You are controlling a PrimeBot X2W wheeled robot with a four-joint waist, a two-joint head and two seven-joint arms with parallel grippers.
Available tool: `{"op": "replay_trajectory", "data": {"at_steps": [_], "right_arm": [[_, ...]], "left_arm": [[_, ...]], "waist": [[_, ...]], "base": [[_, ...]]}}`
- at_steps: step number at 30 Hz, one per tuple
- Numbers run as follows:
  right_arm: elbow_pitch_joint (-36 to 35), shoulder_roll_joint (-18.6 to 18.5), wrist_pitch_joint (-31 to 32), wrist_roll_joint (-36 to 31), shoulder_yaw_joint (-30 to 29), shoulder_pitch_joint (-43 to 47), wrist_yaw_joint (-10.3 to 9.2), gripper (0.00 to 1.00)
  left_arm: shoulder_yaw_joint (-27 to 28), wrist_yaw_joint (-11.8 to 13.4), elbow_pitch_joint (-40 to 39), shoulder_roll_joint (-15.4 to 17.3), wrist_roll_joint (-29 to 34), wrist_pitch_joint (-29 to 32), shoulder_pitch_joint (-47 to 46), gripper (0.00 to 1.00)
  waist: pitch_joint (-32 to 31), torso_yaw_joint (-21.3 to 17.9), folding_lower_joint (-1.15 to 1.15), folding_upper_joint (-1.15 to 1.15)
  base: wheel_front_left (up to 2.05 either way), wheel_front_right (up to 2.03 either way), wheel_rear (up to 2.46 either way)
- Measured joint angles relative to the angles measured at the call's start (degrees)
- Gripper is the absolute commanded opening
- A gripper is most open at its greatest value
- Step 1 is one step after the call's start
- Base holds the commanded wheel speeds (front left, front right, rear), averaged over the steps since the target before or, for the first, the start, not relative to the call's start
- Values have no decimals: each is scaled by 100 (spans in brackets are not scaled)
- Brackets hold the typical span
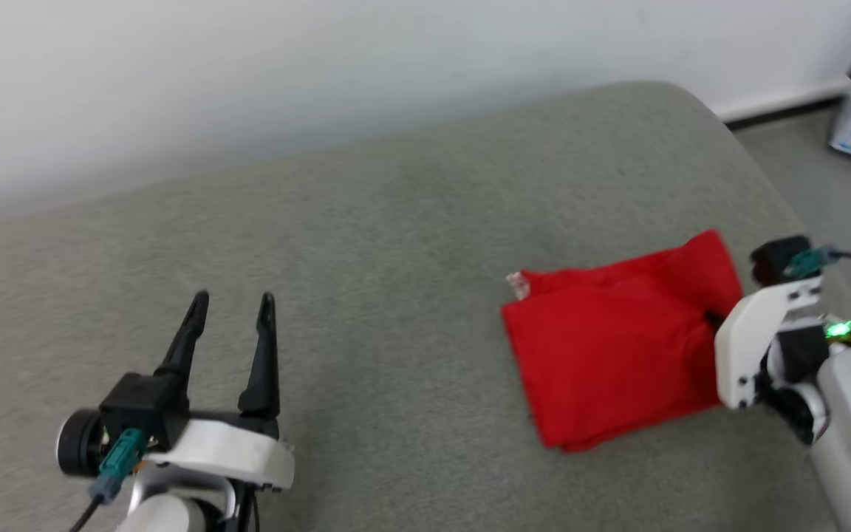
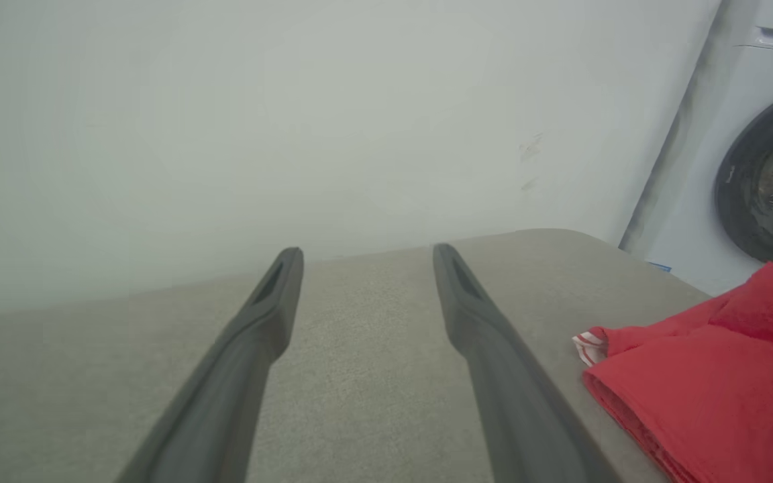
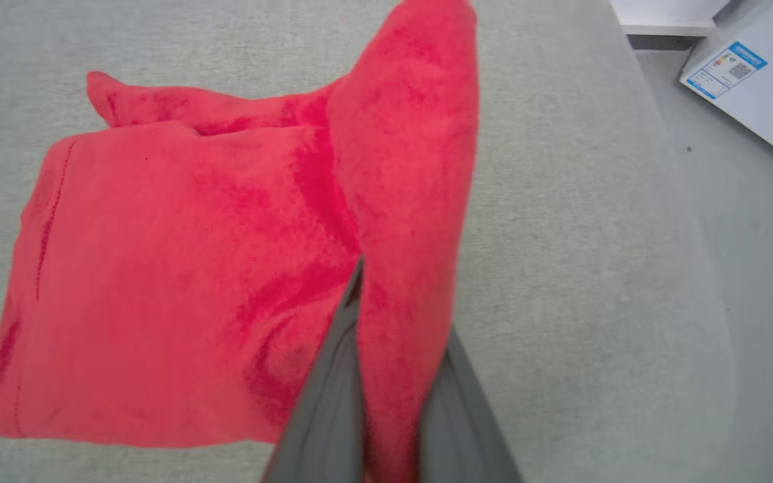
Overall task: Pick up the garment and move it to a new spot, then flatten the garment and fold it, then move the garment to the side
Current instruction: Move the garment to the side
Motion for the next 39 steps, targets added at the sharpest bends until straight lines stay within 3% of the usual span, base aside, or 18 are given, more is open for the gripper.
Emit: {"op": "replay_trajectory", "data": {"at_steps": [11,21,22,23,25,33,39], "right_arm": [[1190,-89,-1328,-944,-1049,-1393,0,0],[2095,-282,-2652,-1750,-2379,-2336,0,0],[2174,-268,-2753,-1848,-2503,-2390,0,10],[2240,-252,-2882,-1978,-2613,-2420,0,46],[2377,-185,-3106,-2189,-2867,-2474,0,98],[2617,31,-3828,-2937,-3712,-2448,0,100],[2379,219,-4085,-2952,-3922,-2045,-1,100]], "left_arm": [[-276,-254,-383,236,449,564,-1115,100],[-414,-431,-706,403,769,950,-1868,100],[-417,-436,-728,419,795,967,-1905,100],[-430,-439,-744,433,816,993,-1929,100],[-444,-449,-769,448,847,1010,-1975,100],[-441,-405,-746,458,822,989,-1959,100],[-415,-322,-521,304,621,713,-1606,100]], "waist": [[1337,-672,1,0],[2491,-663,1,0],[2574,-640,1,0],[2648,-614,1,0],[2763,-557,1,0],[2647,-493,1,0],[2178,-497,1,0]], "base": [[0,0,0],[0,0,0],[0,0,0],[0,0,0],[0,0,0],[0,0,0],[0,0,0]]}}
